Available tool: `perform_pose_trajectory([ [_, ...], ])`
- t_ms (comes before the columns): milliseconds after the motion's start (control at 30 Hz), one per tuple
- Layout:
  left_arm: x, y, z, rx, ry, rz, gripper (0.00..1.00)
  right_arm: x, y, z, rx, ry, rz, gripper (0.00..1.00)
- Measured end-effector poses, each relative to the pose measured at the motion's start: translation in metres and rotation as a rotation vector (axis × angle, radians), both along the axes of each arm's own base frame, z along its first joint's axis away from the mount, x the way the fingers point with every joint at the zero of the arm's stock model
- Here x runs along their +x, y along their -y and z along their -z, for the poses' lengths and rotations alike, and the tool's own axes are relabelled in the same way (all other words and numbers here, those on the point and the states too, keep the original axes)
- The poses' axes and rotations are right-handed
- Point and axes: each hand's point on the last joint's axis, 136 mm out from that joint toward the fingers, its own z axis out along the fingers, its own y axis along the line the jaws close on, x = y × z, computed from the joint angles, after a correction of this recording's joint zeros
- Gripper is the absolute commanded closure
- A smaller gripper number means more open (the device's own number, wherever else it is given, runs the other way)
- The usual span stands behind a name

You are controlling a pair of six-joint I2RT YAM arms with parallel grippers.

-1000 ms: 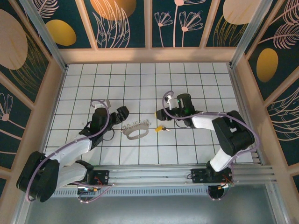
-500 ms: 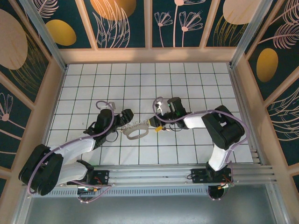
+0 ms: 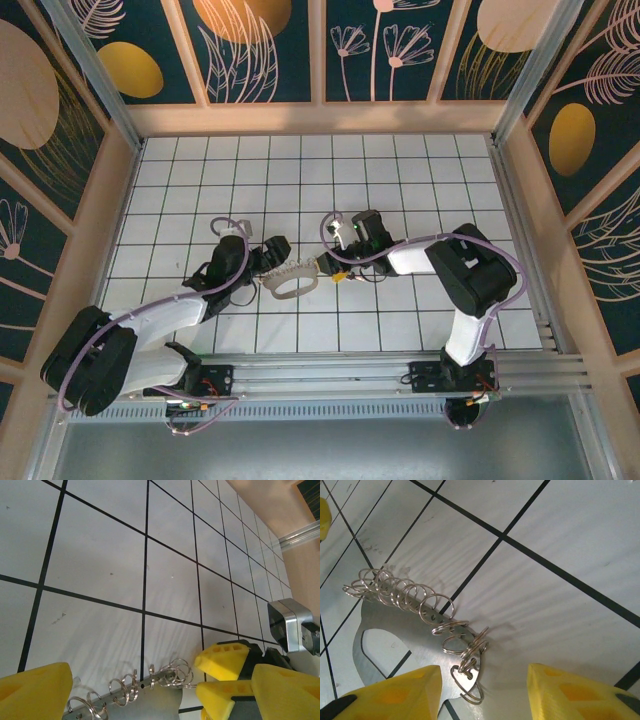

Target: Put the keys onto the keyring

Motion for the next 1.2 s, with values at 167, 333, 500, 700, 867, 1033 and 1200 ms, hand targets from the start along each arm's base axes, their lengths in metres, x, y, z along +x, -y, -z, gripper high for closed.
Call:
perform_pose_trajectory([
  [167, -0.006, 0.006, -0.007, -0.009, 0.012, 0.009, 0.08, 0.003, 0.002, 0.001, -0.011, 0.009, 0.014, 0.52],
  [333, -0.01, 0.009, -0.014, -0.027, 0.023, 0.004, 0.08, 0.007, 0.005, 0.001, -0.027, 0.026, 0.039, 0.52],
  [500, -0.015, 0.014, -0.014, -0.025, 0.018, 0.013, 0.08, 0.011, 0.007, -0.001, -0.037, 0.042, 0.056, 0.52],
  [700, -0.019, 0.017, -0.014, -0.032, 0.012, 0.011, 0.07, 0.01, 0.007, -0.001, -0.038, 0.039, 0.055, 0.52],
  [867, -0.021, 0.013, -0.008, -0.023, 0.002, -0.004, 0.07, 0.008, 0.005, -0.001, -0.034, 0.037, 0.045, 0.52],
  [1033, -0.021, 0.012, -0.004, -0.015, -0.004, -0.007, 0.07, -0.001, -0.002, -0.002, -0.024, 0.034, 0.008, 0.53],
  [1200, -0.02, 0.012, 0.0, -0.007, -0.014, -0.007, 0.07, -0.008, -0.007, -0.001, -0.026, 0.036, -0.02, 0.54],
])
